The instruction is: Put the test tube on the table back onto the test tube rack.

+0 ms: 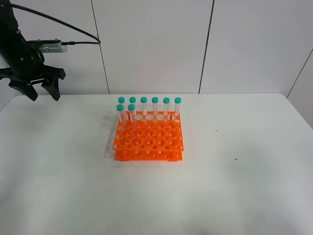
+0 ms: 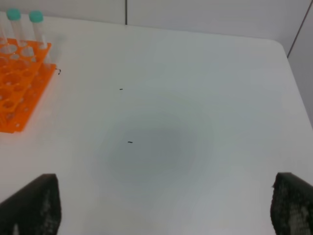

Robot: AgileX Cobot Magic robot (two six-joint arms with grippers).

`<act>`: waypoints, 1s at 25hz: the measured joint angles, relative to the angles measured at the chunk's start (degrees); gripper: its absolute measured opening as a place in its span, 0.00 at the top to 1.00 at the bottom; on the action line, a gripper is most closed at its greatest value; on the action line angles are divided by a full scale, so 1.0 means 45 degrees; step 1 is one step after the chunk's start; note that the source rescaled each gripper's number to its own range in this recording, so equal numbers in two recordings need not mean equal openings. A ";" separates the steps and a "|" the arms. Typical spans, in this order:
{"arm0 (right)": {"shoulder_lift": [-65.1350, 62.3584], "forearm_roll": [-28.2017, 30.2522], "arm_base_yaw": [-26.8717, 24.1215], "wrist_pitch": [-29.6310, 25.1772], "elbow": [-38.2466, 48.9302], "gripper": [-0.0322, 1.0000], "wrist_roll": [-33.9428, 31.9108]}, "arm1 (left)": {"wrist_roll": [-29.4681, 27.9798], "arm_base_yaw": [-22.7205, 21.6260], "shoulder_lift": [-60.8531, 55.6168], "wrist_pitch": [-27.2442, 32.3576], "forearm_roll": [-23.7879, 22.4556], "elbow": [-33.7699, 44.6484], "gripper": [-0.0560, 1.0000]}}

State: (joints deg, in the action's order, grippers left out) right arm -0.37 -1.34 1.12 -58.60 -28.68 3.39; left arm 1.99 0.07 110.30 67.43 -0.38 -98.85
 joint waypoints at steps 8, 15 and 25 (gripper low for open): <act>0.0000 0.0000 0.0000 0.0000 0.0000 0.06 0.0000 | 0.0028 0.0000 -0.2498 0.0000 0.0016 0.3641 0.02; 0.0000 -0.0014 0.0000 0.0000 0.0000 0.06 0.0000 | 0.0050 0.0000 -0.7536 0.0000 0.0004 0.8676 0.02; 0.0000 -0.0014 0.0000 0.0000 0.0000 0.06 0.0000 | -0.0015 0.0000 -1.5675 -0.0512 0.0084 1.4259 0.03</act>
State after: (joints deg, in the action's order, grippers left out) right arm -0.37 -1.40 1.12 -58.60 -28.68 3.39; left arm 1.92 0.07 39.76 65.13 0.00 -34.68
